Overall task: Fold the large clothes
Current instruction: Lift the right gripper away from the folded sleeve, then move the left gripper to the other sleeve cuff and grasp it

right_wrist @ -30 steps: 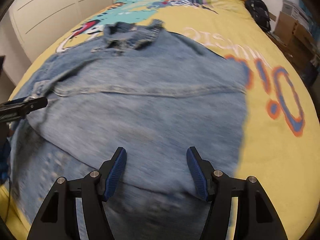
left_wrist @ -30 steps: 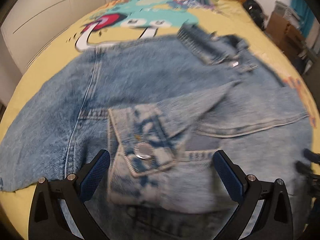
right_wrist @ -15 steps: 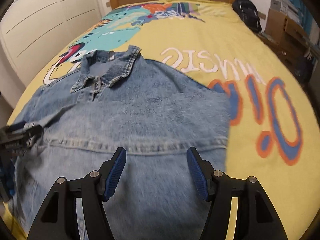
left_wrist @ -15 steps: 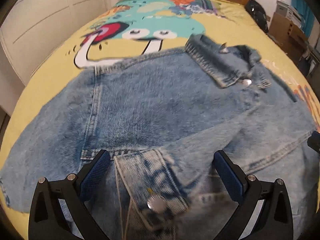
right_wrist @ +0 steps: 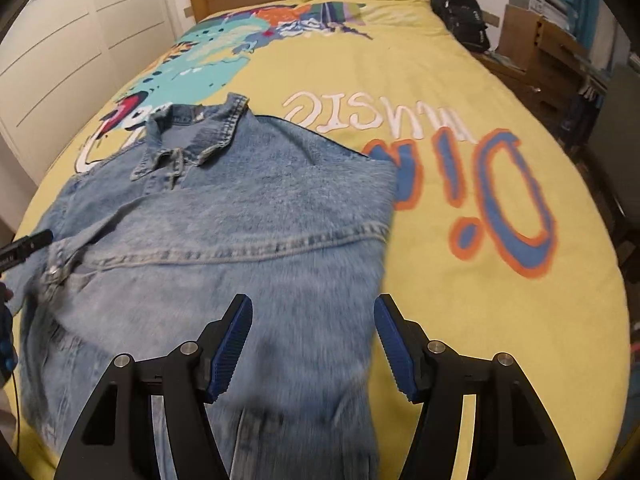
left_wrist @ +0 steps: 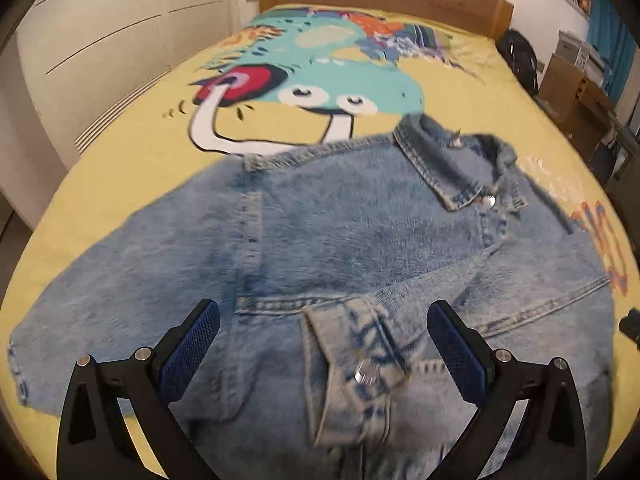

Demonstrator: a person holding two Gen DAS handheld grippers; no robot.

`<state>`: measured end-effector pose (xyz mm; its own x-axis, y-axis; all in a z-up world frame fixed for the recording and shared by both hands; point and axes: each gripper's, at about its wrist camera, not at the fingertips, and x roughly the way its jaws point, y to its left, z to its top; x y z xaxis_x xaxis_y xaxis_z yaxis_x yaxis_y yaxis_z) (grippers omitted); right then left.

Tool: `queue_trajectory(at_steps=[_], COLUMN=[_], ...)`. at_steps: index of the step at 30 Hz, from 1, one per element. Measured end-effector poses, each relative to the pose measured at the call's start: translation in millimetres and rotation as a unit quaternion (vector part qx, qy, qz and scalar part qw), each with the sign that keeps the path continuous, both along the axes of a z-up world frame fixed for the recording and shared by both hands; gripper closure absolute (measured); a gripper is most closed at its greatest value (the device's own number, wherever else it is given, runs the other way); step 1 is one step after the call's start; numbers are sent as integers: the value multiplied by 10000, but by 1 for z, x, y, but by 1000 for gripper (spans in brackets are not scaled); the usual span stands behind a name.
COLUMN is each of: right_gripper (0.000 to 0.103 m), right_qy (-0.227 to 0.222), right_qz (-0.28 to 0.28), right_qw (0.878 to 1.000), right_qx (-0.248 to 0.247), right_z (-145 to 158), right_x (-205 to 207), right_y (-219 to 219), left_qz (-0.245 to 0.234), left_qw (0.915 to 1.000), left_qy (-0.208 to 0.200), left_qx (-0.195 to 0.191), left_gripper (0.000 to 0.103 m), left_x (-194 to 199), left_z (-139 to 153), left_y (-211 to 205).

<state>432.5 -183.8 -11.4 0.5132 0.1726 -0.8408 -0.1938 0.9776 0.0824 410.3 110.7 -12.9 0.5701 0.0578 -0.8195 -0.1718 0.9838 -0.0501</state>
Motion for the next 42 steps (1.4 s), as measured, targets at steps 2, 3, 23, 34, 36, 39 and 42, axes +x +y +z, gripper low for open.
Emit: queue_trajectory(at_steps=[2,3,23,34,36,39,42], right_gripper=[38,38,38,38,38,38,38], right_qy=[-50,-82,-483,-183,-151,-115,-89], right_qz=[-67,-112,-693,-1406,-1483,-1621,-1731], right_qw=[10000,9999,9962,9898,9888,9867,9848], right_qx=[25,47,226,123,29,-22,-97], right_z=[11,17,91,77,76,76,77], right_x=[-16,-26,-182,-237,-243,-251,-255], right_y=[-4,-6,-22,-64,-69,-76,-83], left_qz=[55,82,1242,2174,2372,2690,2967], left_qw=[9999,9998,9836,9595,9532,9400,9241], left_qy=[-91,-127,-90,143,118,58,-48], left_qx=[-85,-158,-1308,-1786,-1871,-2097,-2409], left_gripper=[1,1,1,2,2,5,6], left_x=[-14,-24,-183,-230,-237,-247,-258], left_z=[13,20,35,-5,-10,-19,-30], left_y=[6,10,138,218,233,256,277])
